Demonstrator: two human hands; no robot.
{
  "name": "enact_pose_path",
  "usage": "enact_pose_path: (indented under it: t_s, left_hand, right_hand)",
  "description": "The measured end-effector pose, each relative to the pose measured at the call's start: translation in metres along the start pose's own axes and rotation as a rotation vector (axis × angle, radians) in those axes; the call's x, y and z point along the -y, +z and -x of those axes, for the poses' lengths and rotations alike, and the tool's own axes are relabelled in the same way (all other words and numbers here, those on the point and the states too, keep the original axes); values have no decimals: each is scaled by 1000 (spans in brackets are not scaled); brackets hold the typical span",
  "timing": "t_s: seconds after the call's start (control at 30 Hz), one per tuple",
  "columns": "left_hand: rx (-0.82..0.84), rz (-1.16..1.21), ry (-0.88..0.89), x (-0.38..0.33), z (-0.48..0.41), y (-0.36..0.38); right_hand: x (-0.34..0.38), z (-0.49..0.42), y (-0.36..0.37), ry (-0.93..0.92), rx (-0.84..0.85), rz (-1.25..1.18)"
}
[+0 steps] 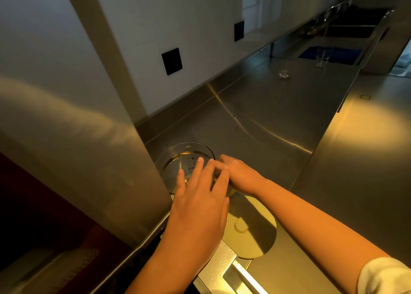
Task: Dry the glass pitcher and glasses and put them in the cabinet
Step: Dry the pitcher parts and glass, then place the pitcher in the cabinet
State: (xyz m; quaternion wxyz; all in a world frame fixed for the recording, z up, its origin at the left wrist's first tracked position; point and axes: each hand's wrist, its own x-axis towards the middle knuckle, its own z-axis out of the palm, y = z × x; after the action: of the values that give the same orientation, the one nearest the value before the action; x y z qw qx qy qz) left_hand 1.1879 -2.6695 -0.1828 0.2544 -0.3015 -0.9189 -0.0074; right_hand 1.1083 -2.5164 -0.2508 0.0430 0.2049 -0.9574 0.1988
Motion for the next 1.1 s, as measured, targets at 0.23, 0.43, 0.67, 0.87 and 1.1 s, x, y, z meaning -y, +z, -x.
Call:
enact_pose_path:
  t_s: [0.23, 0.43, 0.67, 0.87, 1.1]
  left_hand:
    - [45, 14, -13, -2, -1, -2]
    - [102, 70, -15, -3, 0, -5]
    - [224, 251, -49, -7, -2, -27]
    - [258, 233, -40, -16, -7, -39]
    - [150, 282, 16, -30, -10, -54]
  right_hand:
    - [3, 2, -4, 10, -77, 36]
    - [6, 4, -21, 50, -134, 74]
    - [14, 29, -55, 112, -188, 119]
    - [25, 63, -92, 228, -204, 137]
    - [42, 108, -126, 363, -282, 119]
